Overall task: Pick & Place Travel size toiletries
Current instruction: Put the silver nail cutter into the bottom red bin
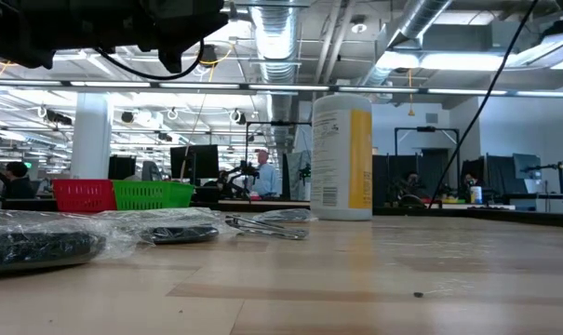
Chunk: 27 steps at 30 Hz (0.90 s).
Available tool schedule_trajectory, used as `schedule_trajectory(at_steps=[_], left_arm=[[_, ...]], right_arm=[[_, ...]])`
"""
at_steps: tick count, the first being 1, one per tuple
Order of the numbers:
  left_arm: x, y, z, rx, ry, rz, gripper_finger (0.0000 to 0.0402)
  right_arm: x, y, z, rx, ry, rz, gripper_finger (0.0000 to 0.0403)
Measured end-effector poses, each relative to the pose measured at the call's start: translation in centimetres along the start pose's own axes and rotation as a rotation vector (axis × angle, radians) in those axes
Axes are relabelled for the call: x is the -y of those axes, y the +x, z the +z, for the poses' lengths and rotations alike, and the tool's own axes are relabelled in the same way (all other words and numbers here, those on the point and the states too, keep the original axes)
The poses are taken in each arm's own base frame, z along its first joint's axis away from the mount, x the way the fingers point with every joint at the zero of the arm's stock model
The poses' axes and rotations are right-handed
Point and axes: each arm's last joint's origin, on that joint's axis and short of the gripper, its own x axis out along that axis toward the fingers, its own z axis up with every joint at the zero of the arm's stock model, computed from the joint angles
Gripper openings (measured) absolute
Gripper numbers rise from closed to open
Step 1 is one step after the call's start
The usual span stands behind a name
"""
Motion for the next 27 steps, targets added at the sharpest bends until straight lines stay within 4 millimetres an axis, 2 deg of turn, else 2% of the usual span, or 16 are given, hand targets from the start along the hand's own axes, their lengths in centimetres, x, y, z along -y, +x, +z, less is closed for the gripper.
schedule_trajectory(at_steps=[5,17,21,27], left_arm=[[0.2,0.3,-1.1,-0.053,0.015,-0.05,0.01],[-0.2,2.5,-5.9,-0.258,0.073,-0.018,0.01],[-0.9,2.5,-7.5,-0.351,0.06,-0.062,0.01],[-1.6,2.3,-8.5,-0.462,0.007,-0.095,0.01]], right_arm=[[0.0,0.0,0.5,0.061,-0.041,-0.004,0.0164],[0.1,-0.1,2.5,0.179,-0.092,0.026,0.0151],[0.2,-0.1,3.0,0.197,-0.114,0.039,0.0148],[0.4,-0.1,3.5,0.207,-0.103,0.045,0.0142]])
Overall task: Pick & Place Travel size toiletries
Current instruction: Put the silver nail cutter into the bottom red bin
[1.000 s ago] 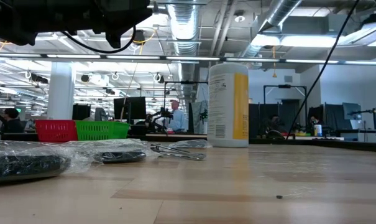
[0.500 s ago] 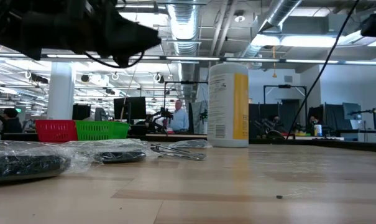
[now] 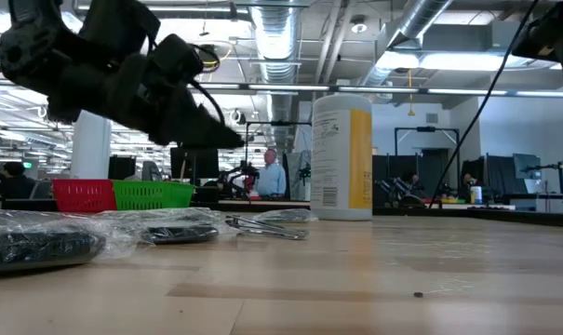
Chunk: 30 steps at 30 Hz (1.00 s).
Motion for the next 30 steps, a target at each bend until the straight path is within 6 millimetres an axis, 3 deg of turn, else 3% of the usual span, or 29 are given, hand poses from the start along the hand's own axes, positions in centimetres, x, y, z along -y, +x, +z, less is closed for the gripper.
schedule_trajectory(at_steps=[9,30], left_arm=[[-1.0,-0.2,-2.2,-0.236,0.0,0.022,0.01],[-1.2,-0.7,-3.5,-0.384,0.099,-0.043,0.01]], right_arm=[[-0.4,0.0,0.7,0.058,-0.061,0.052,0.0136],[-0.1,0.0,1.1,0.1,-0.081,0.023,0.0133]])
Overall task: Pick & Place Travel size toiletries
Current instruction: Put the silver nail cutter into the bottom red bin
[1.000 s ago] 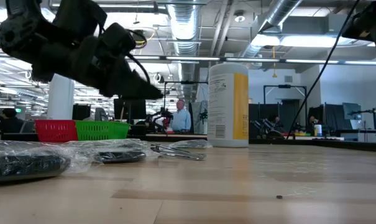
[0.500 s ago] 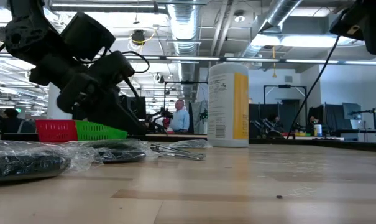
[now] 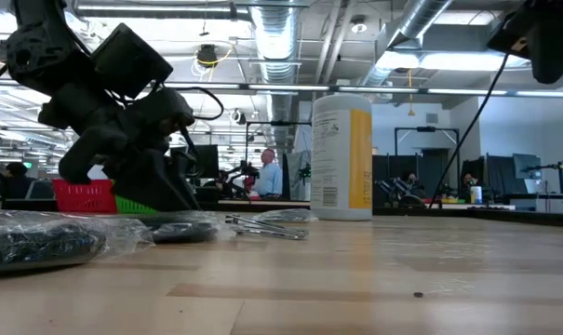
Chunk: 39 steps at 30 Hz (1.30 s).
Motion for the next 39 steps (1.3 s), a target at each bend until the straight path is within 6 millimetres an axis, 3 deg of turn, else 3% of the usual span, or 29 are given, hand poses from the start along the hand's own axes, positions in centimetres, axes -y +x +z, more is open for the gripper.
schedule_trajectory(at_steps=[17,25,39], left_arm=[[-0.1,-0.1,-1.0,-0.114,0.025,0.063,0.0096],[-0.2,-0.1,-1.1,-0.116,-0.025,0.078,0.0015],[-0.3,-0.1,1.4,0.159,-0.113,0.073,0.0011]], right_arm=[[0.0,0.0,0.0,0.003,0.002,-0.002,0.0128],[0.1,0.0,0.1,0.035,0.001,-0.038,0.0128],[0.5,0.1,2.2,0.218,-0.063,-0.067,0.0128]])
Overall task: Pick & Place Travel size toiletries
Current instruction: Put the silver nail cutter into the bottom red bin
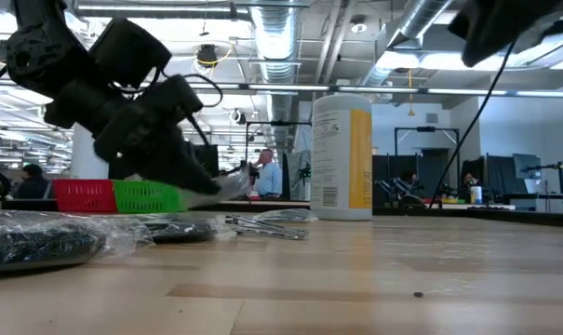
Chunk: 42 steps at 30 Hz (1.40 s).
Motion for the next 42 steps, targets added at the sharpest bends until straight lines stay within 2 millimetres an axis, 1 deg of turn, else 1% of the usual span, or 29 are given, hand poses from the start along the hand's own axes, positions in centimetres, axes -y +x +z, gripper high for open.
schedule_trajectory(at_steps=[12,30,35,39,42], left_arm=[[0.1,-0.2,2.0,0.202,-0.018,-0.014,0.0009],[0.2,-1.0,4.5,0.466,-0.029,-0.047,0.001],[0.3,-1.3,4.9,0.52,-0.031,-0.05,0.0009],[0.3,-1.5,5.2,0.555,-0.033,-0.052,0.0011],[0.3,-1.4,5.5,0.565,-0.033,-0.052,0.001]], right_arm=[[1.6,0.7,2.3,0.119,-0.056,-0.002,0.0128],[4.8,1.4,5.6,0.29,-0.098,-0.058,0.0128],[5.4,2.5,6.5,0.326,-0.131,-0.081,0.0128],[5.8,4.1,7.1,0.341,-0.183,-0.11,0.0128],[6.3,4.6,7.9,0.391,-0.2,-0.126,0.0128]])
